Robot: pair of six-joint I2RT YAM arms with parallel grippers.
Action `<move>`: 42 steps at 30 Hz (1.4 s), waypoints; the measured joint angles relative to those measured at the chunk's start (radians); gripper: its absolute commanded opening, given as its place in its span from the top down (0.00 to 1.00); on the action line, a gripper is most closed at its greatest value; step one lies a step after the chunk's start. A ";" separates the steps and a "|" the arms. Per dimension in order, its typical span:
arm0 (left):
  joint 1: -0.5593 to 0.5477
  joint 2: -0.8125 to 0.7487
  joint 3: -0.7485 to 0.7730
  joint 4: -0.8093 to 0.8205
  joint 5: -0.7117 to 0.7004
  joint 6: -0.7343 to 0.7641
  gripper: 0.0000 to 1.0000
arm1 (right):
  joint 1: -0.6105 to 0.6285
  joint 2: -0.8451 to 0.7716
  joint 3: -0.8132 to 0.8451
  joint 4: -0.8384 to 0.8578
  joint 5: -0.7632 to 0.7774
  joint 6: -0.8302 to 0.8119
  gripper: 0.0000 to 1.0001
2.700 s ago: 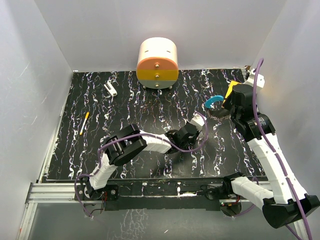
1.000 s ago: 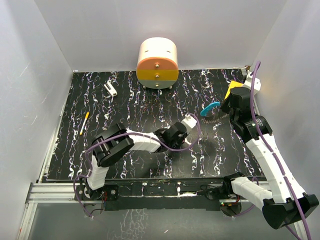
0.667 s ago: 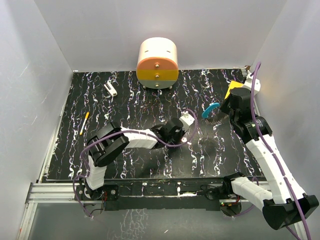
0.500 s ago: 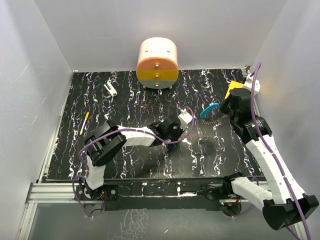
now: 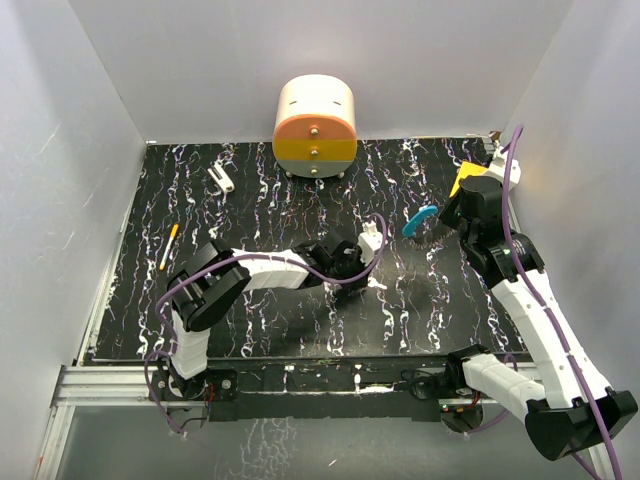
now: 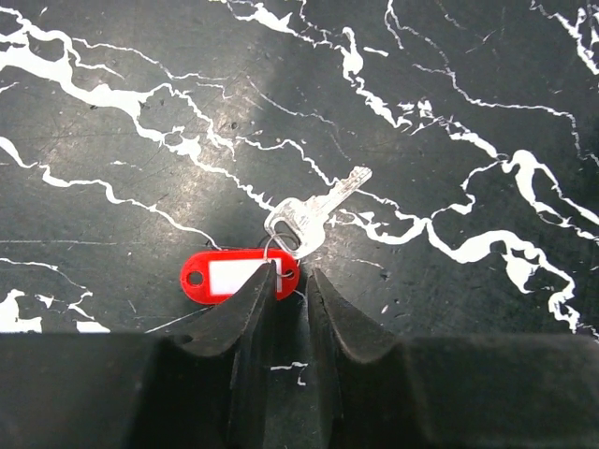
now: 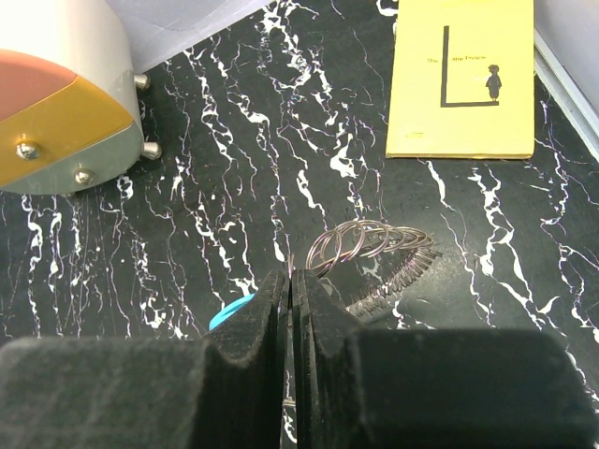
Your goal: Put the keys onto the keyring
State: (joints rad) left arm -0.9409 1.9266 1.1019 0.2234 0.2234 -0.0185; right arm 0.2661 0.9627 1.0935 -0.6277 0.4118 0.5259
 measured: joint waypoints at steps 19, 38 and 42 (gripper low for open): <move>0.000 0.000 0.028 -0.015 0.030 0.003 0.79 | 0.000 -0.012 -0.005 0.002 0.000 0.000 0.92; 0.003 0.031 0.038 -0.015 0.024 0.002 1.00 | 0.000 -0.013 -0.011 0.003 0.000 0.000 0.92; 0.003 0.031 0.042 -0.019 0.037 0.003 1.00 | 0.000 -0.013 -0.011 0.003 0.000 0.000 0.92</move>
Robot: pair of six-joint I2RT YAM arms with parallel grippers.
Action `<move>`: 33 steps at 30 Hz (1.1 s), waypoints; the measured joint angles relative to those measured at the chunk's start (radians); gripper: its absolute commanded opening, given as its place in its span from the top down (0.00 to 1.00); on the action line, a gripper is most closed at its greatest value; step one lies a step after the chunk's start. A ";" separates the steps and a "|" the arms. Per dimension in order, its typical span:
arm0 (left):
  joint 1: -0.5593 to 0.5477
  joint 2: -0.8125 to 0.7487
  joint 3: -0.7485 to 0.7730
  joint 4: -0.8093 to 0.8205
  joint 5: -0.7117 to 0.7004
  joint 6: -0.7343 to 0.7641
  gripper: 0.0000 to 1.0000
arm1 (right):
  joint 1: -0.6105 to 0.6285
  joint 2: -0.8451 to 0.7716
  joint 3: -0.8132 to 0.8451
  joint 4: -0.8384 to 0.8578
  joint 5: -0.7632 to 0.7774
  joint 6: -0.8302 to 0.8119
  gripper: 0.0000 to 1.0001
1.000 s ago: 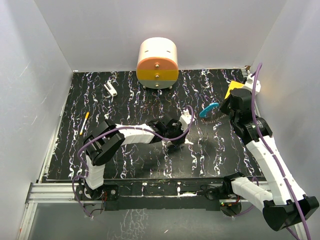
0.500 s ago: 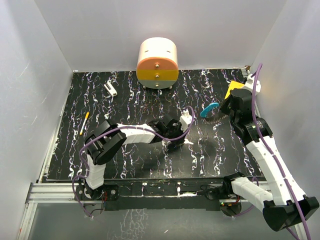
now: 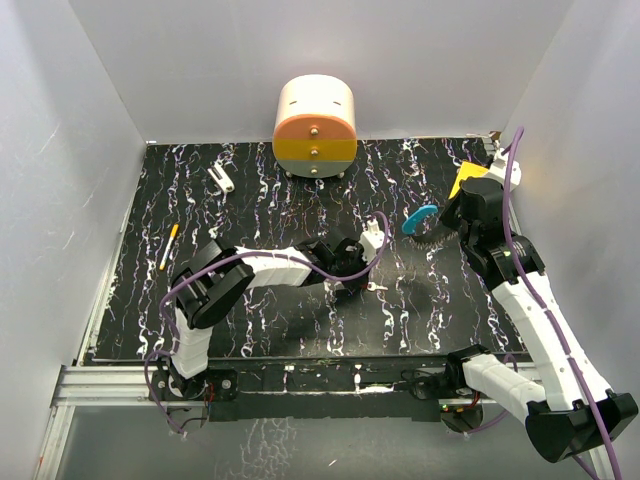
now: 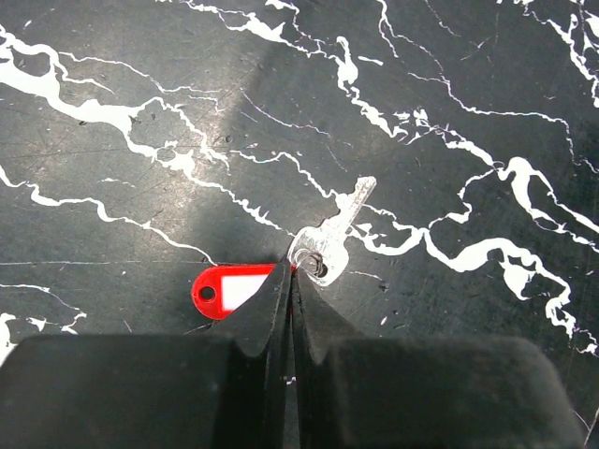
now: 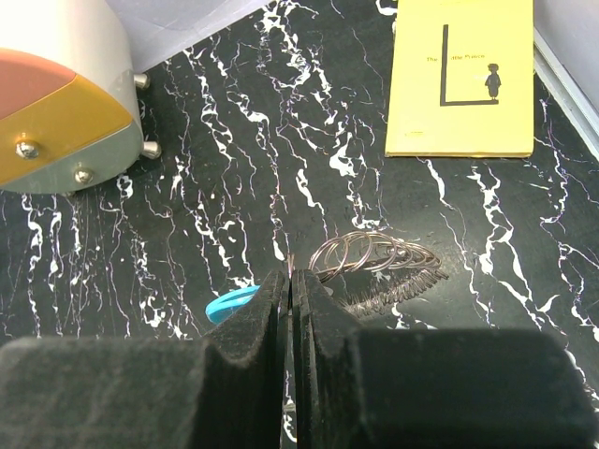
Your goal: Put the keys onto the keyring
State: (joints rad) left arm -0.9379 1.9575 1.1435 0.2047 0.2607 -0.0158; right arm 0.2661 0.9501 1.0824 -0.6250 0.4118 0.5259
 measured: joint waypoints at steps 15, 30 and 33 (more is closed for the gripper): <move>0.118 -0.058 0.104 -0.219 0.100 0.023 1.00 | 0.000 -0.082 -0.119 0.096 -0.204 -0.085 0.92; 0.364 -0.427 0.241 -0.502 0.175 0.232 1.00 | 0.000 -0.085 -0.335 0.398 -0.877 -0.008 0.92; 0.409 -0.443 0.241 -0.556 0.224 0.261 1.00 | 0.000 -0.070 -0.412 0.512 -0.995 0.075 0.92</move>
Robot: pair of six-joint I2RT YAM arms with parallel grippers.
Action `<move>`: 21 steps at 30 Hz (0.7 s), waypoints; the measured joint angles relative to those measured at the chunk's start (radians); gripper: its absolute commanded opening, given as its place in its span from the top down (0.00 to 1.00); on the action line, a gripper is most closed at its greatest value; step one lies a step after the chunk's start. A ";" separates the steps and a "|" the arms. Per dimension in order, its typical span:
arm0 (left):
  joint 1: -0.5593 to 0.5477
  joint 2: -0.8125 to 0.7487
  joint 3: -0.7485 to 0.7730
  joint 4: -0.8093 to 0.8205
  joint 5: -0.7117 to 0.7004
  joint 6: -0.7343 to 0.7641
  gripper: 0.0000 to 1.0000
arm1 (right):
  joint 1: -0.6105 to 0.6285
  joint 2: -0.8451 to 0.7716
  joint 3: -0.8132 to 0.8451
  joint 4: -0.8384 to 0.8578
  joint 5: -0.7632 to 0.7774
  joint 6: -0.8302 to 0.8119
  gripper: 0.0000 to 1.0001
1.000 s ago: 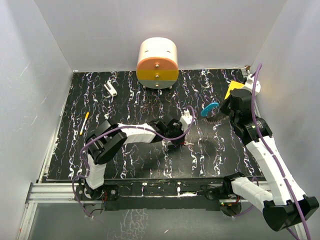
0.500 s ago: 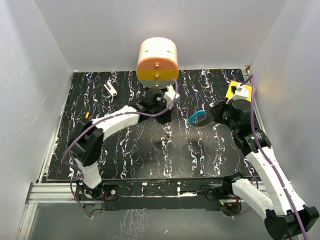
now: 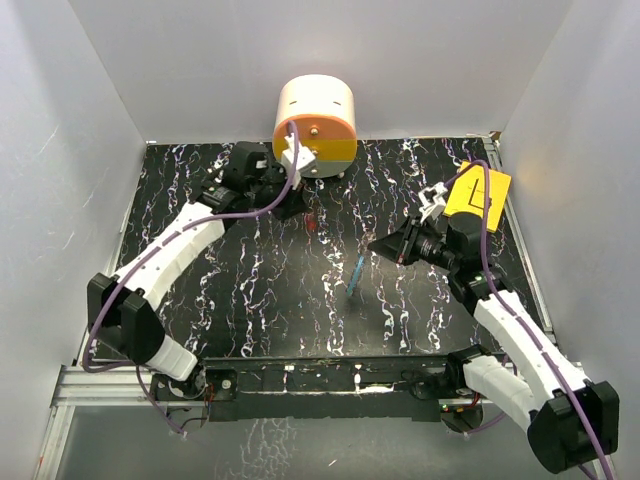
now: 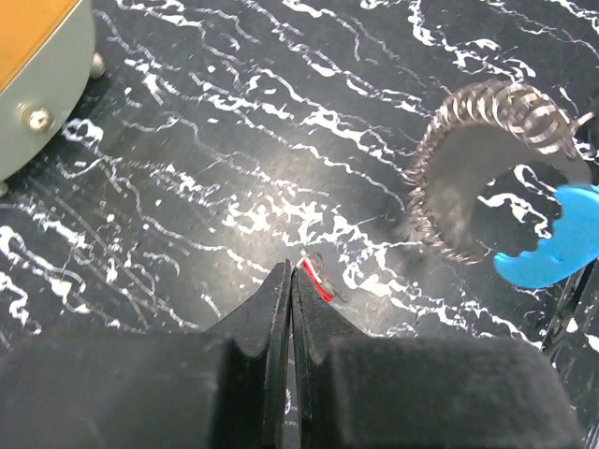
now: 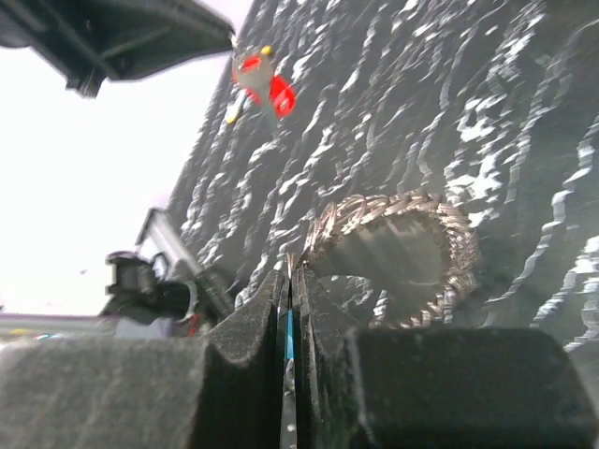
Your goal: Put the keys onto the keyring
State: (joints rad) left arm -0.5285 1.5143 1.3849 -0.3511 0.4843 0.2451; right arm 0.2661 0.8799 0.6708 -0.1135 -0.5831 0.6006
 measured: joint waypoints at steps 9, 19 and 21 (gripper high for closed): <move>0.092 -0.068 -0.069 -0.040 0.092 0.012 1.00 | 0.025 0.046 -0.306 0.370 -0.184 0.272 0.92; 0.086 -0.011 -0.127 -0.003 0.217 -0.039 1.00 | 0.129 0.122 -0.418 0.721 -0.203 0.481 0.92; 0.086 -0.007 -0.105 -0.011 0.234 -0.037 1.00 | 0.140 0.133 -0.412 0.736 -0.203 0.491 0.92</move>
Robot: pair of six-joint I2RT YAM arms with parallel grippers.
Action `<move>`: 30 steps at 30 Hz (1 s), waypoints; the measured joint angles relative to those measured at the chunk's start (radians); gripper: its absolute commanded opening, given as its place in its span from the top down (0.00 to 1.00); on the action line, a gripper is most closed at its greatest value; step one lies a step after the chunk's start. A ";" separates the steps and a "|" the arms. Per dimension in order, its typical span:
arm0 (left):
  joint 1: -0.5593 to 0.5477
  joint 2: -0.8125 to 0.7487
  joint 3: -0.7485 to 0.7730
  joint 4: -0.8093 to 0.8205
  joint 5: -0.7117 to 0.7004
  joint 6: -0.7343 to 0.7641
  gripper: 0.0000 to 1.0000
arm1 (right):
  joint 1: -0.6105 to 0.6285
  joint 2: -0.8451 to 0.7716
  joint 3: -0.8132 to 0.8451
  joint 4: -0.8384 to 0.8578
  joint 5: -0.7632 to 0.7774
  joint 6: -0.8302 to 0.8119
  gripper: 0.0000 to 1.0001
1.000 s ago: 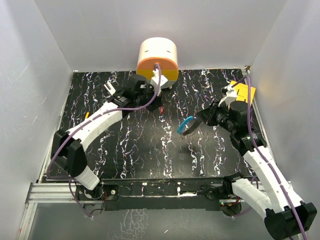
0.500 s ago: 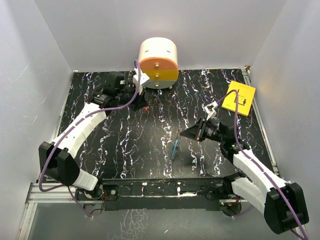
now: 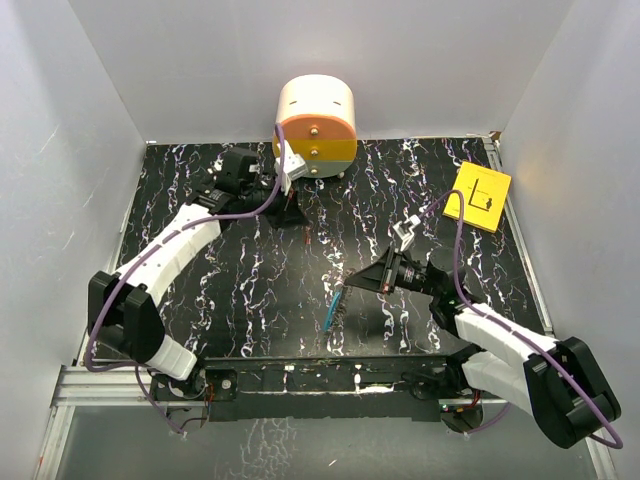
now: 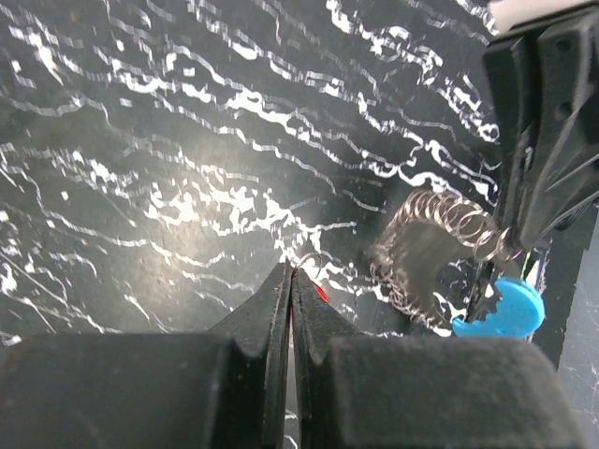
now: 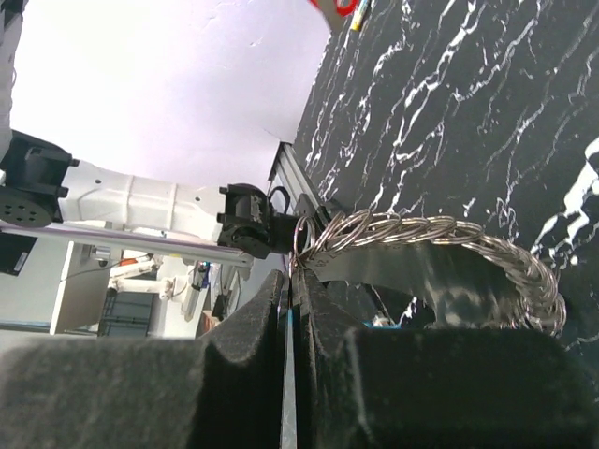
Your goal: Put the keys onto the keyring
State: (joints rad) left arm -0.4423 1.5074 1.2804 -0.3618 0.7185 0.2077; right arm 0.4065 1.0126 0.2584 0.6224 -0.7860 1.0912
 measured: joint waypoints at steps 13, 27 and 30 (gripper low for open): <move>0.000 0.001 0.144 -0.038 0.129 0.022 1.00 | 0.020 0.030 0.145 0.031 -0.003 0.004 0.92; -0.001 -0.047 0.174 -0.155 0.314 0.155 1.00 | 0.027 0.033 0.147 0.059 -0.002 0.006 0.92; -0.012 -0.089 0.146 -0.156 0.314 0.193 1.00 | 0.030 0.051 0.165 0.044 0.015 0.011 0.92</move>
State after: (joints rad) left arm -0.4541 1.4181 1.4269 -0.5182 1.0325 0.4004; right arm 0.4362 1.0637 0.4236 0.6666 -0.7712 1.1019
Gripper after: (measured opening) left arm 0.007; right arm 0.085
